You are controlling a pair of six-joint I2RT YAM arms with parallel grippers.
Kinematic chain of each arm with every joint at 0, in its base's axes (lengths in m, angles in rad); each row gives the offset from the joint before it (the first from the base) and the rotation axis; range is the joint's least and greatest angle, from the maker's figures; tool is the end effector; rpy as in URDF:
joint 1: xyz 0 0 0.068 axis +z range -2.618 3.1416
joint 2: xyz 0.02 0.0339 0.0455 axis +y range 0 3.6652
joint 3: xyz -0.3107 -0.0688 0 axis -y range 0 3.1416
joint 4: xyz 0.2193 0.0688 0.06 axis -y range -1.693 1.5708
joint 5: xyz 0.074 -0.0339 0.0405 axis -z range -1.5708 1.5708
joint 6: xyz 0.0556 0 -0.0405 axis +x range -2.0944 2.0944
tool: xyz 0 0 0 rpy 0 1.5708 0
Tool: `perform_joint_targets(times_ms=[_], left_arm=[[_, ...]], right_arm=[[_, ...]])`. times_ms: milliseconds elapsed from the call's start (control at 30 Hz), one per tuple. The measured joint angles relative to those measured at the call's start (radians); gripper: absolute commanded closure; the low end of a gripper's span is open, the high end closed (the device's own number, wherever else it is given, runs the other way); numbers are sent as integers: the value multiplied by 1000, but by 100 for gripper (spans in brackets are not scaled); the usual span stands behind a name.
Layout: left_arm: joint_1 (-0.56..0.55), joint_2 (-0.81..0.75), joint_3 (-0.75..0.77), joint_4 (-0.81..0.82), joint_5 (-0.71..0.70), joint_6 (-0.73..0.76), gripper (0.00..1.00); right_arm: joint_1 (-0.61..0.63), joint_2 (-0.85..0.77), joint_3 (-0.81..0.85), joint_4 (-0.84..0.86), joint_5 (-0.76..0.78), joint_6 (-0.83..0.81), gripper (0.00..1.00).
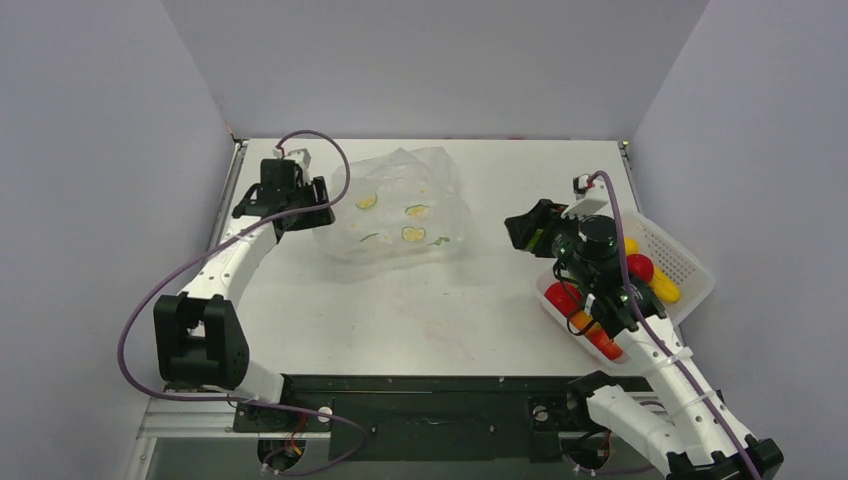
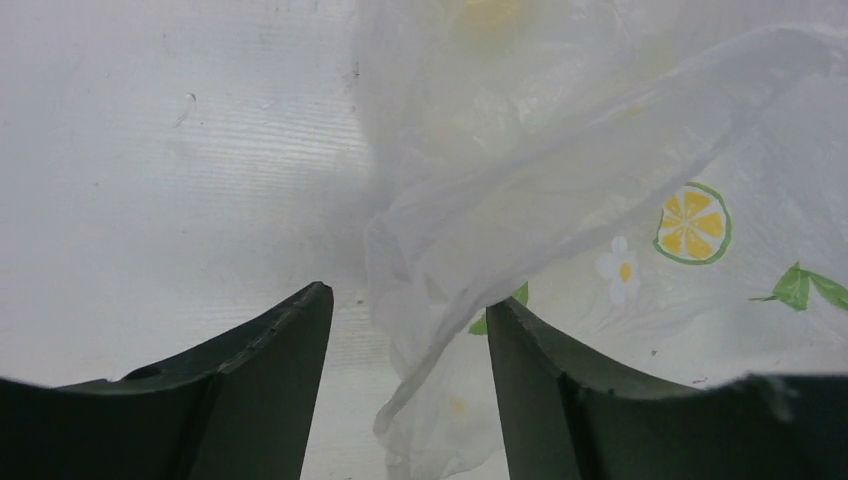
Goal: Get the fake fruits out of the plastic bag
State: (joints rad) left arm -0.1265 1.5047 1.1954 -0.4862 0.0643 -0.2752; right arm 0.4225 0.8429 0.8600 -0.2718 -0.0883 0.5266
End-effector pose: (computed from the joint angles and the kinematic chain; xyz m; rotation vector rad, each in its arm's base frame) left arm 0.3143 -0.0436 0.3214 -0.1457 2.3763 -0.2689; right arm 0.1409 0.0687 0.3766 0.0339 1.8897 0.7414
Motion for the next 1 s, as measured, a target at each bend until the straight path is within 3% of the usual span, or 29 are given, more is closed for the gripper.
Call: perform_joint_targets(times_ms=[67, 200, 533, 733, 833, 1000], left_arm=[[17, -24, -26, 14, 5, 1, 27], [17, -149, -97, 31, 3, 19, 19], [14, -559, -236, 190, -121, 60, 18], [-21, -607, -272, 252, -136, 80, 20], [-45, -591, -274, 261, -115, 89, 20], [-82, -564, -274, 266, -88, 105, 21]], right_arm=[[-51, -3, 1, -34, 7, -8, 100], [-111, -2, 7, -106, 48, -18, 100], [-321, 25, 13, -280, 304, 39, 100], [-571, 50, -42, -333, 401, 89, 100], [-639, 85, -64, -344, 436, 112, 99], [-684, 113, -107, -328, 464, 117, 60]])
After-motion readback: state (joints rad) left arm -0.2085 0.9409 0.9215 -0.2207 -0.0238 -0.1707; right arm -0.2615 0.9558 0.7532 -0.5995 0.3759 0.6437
